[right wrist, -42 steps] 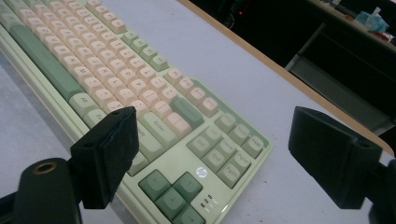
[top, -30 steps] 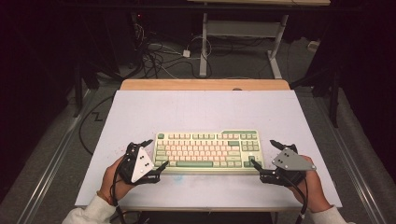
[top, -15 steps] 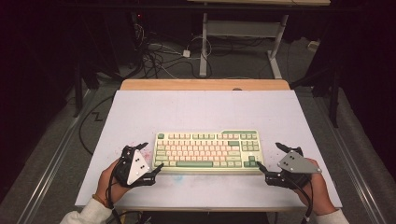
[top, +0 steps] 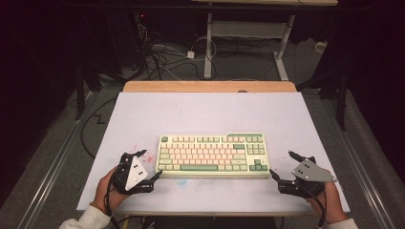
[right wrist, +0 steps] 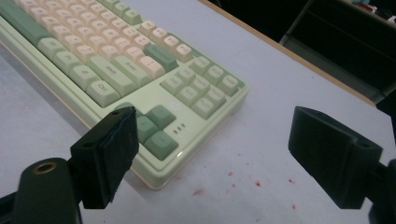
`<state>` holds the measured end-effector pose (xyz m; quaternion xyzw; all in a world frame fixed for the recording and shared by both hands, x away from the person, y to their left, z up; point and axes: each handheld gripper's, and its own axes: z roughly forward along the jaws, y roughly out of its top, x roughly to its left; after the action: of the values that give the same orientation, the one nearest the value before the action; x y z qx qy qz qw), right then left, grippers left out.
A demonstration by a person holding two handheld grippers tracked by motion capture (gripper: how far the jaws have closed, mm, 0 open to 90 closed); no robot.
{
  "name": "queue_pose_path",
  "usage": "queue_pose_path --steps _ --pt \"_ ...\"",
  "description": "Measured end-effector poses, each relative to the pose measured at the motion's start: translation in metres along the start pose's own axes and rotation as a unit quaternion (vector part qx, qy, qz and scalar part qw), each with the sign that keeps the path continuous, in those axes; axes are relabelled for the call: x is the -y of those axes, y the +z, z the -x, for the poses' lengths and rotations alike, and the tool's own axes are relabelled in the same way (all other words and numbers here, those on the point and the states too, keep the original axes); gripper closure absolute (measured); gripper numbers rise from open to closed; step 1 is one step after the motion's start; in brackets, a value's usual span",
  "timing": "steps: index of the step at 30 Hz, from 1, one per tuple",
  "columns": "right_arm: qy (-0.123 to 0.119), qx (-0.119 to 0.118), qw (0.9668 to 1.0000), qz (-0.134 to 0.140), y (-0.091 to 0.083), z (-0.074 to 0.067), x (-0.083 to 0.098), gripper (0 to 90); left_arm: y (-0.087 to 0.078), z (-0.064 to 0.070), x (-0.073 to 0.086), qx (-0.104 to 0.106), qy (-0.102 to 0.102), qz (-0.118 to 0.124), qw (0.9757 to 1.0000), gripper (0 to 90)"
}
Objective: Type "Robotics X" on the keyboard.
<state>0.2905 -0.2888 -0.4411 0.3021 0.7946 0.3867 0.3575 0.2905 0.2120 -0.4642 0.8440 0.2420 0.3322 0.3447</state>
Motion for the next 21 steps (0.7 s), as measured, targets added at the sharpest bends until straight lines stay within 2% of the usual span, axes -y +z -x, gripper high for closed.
queue_pose_path --steps 7,10,21 --pt "0.004 0.003 0.9999 -0.013 0.001 0.000 0.013 16.9 0.003 0.003 0.012 0.014 -0.006 -0.020 0.9997 16.6" --pt "0.010 0.004 0.9999 -0.007 -0.001 0.001 0.015 16.9 0.005 0.004 0.013 0.016 -0.006 -0.024 0.9996 16.6" --pt "0.003 0.007 1.0000 0.003 -0.006 -0.005 0.012 17.0 -0.001 0.005 0.012 0.018 -0.002 -0.009 0.9998 16.6"
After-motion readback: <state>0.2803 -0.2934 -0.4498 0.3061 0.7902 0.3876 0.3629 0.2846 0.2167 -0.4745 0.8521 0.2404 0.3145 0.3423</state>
